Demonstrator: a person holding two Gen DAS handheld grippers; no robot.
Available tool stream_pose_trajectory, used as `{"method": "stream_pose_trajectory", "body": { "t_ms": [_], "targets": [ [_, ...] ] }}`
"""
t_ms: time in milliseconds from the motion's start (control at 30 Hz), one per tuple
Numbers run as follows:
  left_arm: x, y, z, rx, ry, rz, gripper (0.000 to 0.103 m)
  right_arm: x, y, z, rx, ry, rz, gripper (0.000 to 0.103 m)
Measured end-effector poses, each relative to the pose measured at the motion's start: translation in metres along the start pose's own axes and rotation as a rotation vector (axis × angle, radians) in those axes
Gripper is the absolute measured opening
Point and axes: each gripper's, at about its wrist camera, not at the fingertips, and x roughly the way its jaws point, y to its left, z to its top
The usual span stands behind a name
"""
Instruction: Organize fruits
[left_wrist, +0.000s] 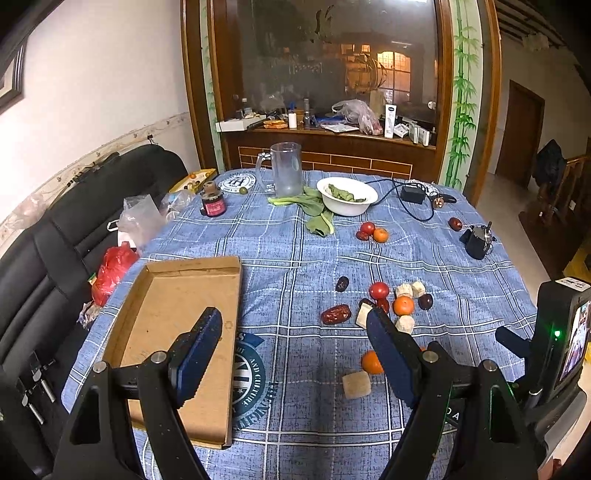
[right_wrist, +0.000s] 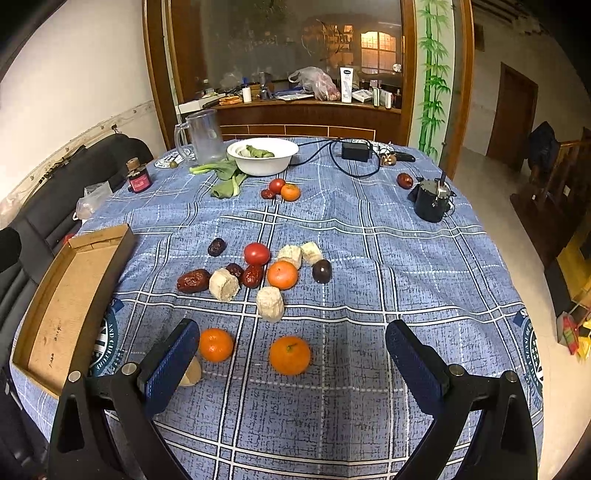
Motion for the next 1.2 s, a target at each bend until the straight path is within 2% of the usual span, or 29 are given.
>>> {"method": "stream_pose_trajectory", "body": {
  "t_ms": [300, 433, 600, 700, 900, 1000, 1067, 1200],
  "targets": [
    [0.023, 0.006, -0.002, -0.022, 0.063, -0.017, 0.08, 0.014, -0.005, -0.001, 0.007, 0.035, 0.008, 0.102],
    [0.042, 0.029, -0.004, -0.093, 0.113, 0.0, 0.08, 0.02, -0.027, 0.0, 0.044, 0.04, -0.004, 0.102],
    [0.073, 0.053, -0.019, -0.171, 0.218, -0.004, 0.08, 0.027, -0.063, -0.007, 0.1, 0.065, -0.061, 0.102],
    [0.089, 0.043, -0.027, -0.152, 0.269, -0.058, 0.08, 0.034, -0.067, -0.014, 0.108, 0.101, -0.028, 0.102],
    [0.104, -0.009, -0.044, 0.019, 0.329, -0.241, 0.08, 0.045, -0.05, -0.017, 0.039, 0.136, 0.049, 0.1],
    [0.111, -0.024, -0.054, 0.075, 0.354, -0.31, 0.075, 0.054, -0.044, -0.019, 0.024, 0.171, 0.098, 0.091],
    [0.118, -0.029, -0.059, 0.087, 0.381, -0.35, 0.064, 0.063, -0.039, -0.02, 0.011, 0.203, 0.131, 0.079],
    [0.13, -0.029, -0.067, 0.095, 0.416, -0.374, 0.06, 0.076, -0.032, -0.022, 0.008, 0.241, 0.179, 0.073]
  ]
}}
